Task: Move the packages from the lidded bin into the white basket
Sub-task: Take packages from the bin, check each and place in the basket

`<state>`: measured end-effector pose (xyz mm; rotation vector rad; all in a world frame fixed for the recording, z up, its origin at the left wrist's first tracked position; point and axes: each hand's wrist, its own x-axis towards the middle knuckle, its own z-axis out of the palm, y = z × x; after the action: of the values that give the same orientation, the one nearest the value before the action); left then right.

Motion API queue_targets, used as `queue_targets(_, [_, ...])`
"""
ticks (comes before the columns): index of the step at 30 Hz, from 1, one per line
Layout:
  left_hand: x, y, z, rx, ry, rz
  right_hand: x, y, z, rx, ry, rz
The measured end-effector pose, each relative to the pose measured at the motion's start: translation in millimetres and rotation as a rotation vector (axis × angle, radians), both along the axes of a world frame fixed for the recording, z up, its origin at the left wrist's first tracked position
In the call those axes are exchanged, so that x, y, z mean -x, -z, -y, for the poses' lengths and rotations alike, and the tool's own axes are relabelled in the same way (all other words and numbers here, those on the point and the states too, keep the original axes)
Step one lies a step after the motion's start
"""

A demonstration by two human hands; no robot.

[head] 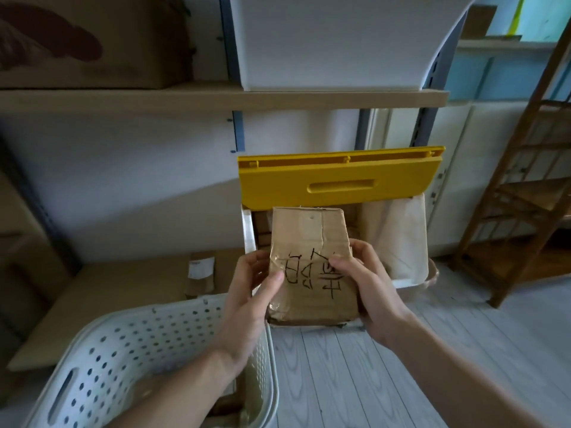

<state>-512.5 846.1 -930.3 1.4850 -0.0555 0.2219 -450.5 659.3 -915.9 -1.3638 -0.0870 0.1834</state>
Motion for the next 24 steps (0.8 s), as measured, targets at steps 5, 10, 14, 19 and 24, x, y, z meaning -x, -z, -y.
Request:
queue_targets(5, [9.2,-6.5,-24.7,0.068,-0.108,0.066,7.8,-5.2,-32.4,0.025,-0.045,0.203])
queue_targets(10, [12.0,-12.6,-49.5,0.096,-0.215,0.123,8.6,-10.2,-70.5,0.055,-0.042,0.359])
queue_targets(14, [13.2,-20.0,-73.5,0.168,-0.301,0.155,4.5,-13.7,-107.3,-0.001,-0.089,0.374])
queue_targets(19, [16.2,-24.9,-106.2,0.204,-0.416,0.212,-0.6,-15.1,-152.1,-0.068,-0.163,0.359])
queue_targets(24, [18.5,-18.6,-136.6,0.233,-0.508,0.203,-7.6,-7.0,-192.0,-0.091,-0.237,0.327])
